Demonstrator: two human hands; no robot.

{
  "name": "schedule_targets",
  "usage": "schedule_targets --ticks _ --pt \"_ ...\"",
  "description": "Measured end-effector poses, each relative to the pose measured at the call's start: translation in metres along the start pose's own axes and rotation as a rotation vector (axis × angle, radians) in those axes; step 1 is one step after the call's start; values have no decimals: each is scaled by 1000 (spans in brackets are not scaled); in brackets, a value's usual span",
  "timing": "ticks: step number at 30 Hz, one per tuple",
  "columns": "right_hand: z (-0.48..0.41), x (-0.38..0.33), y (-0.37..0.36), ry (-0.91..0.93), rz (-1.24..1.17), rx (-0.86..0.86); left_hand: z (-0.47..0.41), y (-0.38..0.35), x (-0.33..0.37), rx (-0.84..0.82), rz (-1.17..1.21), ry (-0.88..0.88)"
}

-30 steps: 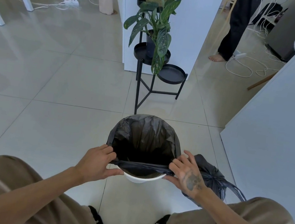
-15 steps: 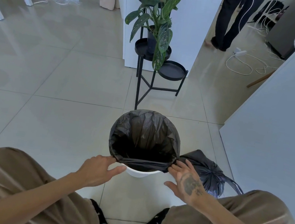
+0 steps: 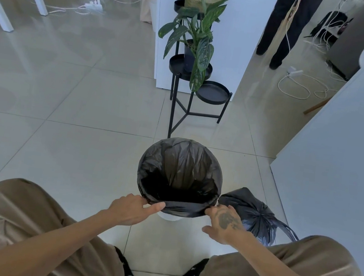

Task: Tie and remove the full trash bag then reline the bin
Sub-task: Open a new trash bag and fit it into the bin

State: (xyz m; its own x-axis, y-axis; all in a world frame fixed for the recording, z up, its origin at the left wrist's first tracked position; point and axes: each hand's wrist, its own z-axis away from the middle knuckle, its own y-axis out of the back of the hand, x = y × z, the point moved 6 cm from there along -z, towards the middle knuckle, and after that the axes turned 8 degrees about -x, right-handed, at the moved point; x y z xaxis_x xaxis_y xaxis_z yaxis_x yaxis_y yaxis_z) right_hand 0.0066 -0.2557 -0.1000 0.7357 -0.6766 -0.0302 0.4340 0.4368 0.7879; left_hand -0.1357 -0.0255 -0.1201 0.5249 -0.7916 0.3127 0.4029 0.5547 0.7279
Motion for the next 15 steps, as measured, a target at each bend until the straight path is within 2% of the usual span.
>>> schedule_targets --ticks 2,5,8,12,15 --pt "1 -2 -1 -15 -13 -31 -1 -3 0 -26 15 1" --pt "3 0 1 -31 -229 -16 0 1 -7 9 104 0" --pt "4 16 12 -103 -458 99 -5 15 -14 163 183 6" --pt "5 40 29 -215 -826 359 3 47 -30 462 298 80" --pt "0 48 43 -222 -966 562 6 68 -28 650 442 54"
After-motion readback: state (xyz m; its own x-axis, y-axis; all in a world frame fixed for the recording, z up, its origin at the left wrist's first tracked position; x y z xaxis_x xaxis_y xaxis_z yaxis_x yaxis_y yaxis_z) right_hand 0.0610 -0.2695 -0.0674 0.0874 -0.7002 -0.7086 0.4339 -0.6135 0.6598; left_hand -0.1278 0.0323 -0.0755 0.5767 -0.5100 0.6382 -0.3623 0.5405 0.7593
